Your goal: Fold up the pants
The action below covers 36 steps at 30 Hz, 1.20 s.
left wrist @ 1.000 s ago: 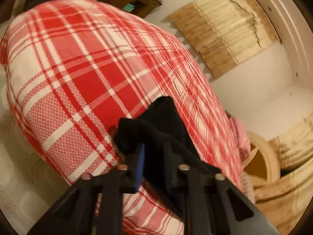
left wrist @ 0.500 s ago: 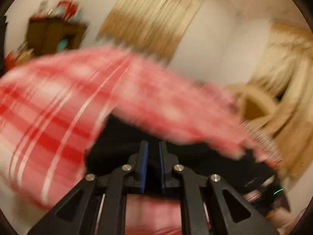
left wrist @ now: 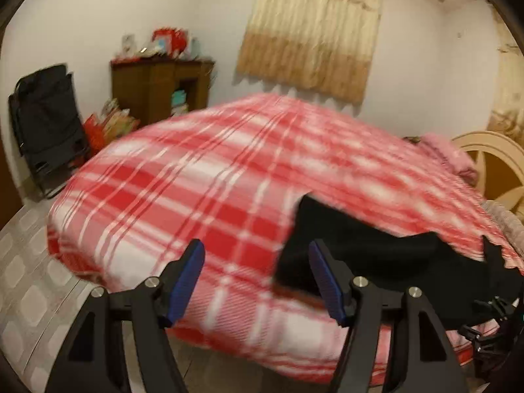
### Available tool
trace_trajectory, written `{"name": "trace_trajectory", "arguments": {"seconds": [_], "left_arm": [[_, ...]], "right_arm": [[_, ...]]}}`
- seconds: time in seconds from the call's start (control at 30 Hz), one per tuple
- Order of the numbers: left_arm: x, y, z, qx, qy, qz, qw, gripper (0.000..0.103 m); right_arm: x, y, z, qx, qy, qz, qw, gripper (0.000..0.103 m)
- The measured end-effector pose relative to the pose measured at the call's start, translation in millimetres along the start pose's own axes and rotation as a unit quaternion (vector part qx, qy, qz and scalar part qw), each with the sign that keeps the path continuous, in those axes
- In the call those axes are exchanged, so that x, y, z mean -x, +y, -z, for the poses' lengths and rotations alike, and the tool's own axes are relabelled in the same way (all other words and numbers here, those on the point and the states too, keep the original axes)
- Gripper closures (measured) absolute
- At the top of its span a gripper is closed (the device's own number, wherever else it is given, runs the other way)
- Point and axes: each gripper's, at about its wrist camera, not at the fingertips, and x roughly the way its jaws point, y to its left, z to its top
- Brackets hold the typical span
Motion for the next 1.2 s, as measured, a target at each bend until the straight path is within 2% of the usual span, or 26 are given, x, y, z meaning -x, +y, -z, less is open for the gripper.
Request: {"name": "trace_trajectory", "arguments": {"seconds": [0.1,0.2,0.33,0.47,0.6,0.63,0.73,0.8,0.87,0.97,1.07,1.13,1.2], "left_arm": [[2.7,-44.2,-7.3,-0.046,-0.022,0.030,0.9982,0.031],[-6.9,-87.2,-7.2,-0.079,-0.022,0.061,0.9947,0.027],[-24.2,-131.8,0.2,-0.080,0.012,0.125,0.9889,0.027],[-42.4,-185.4,16.0,-0.096,0.059,0.185,0.9763,0.027],[-54.0,-243.1,26.4,-0.101,0.104,0.259,0.9550,0.027],[-56.3,-262.1,30.2,-0.103,0.119,0.285,0.9457,0.027],[-55.0,-305.3,40.5,-0.120,0.145,0.332,0.9244,0.027],[-53.8,-334.4,46.8,-0.147,0.151,0.349,0.9129,0.027],[-56.0,-360.9,53.6,-0.178,0.165,0.365,0.8989,0.027],[-65.6,-384.3,62.7,-0.202,0.191,0.379,0.8825,0.027],[-84.9,-394.9,72.1,-0.185,0.230,0.383,0.8753,0.030],[-94.9,-397.3,77.8,-0.171,0.248,0.379,0.8751,0.034],[-93.6,-398.9,80.3,-0.173,0.236,0.380,0.8773,0.035]], "right_arm": [[14.9,-32.0,-9.8,-0.087,-0.022,-0.019,0.996,0.034],[30.3,-60.2,-12.9,-0.148,-0.039,-0.016,0.988,0.034],[63.7,-103.9,-9.8,-0.196,-0.074,0.044,0.977,0.034],[95.1,-170.8,-2.0,-0.265,-0.083,0.112,0.954,0.034],[107.5,-247.8,-5.4,-0.333,-0.076,0.121,0.932,0.034],[106.1,-267.7,-7.7,-0.350,-0.071,0.117,0.927,0.034],[87.4,-319.9,-13.6,-0.413,-0.039,0.097,0.905,0.034],[63.9,-346.9,-18.6,-0.446,-0.005,0.074,0.892,0.034],[51.1,-359.6,-19.5,-0.464,0.020,0.076,0.882,0.034],[37.4,-386.5,-17.5,-0.491,0.043,0.076,0.867,0.034],[26.7,-405.7,-18.6,-0.500,0.074,0.078,0.859,0.034],[18.0,-413.0,-22.2,-0.495,0.092,0.089,0.859,0.034],[2.8,-416.4,-27.5,-0.487,0.114,0.086,0.862,0.034]]}}
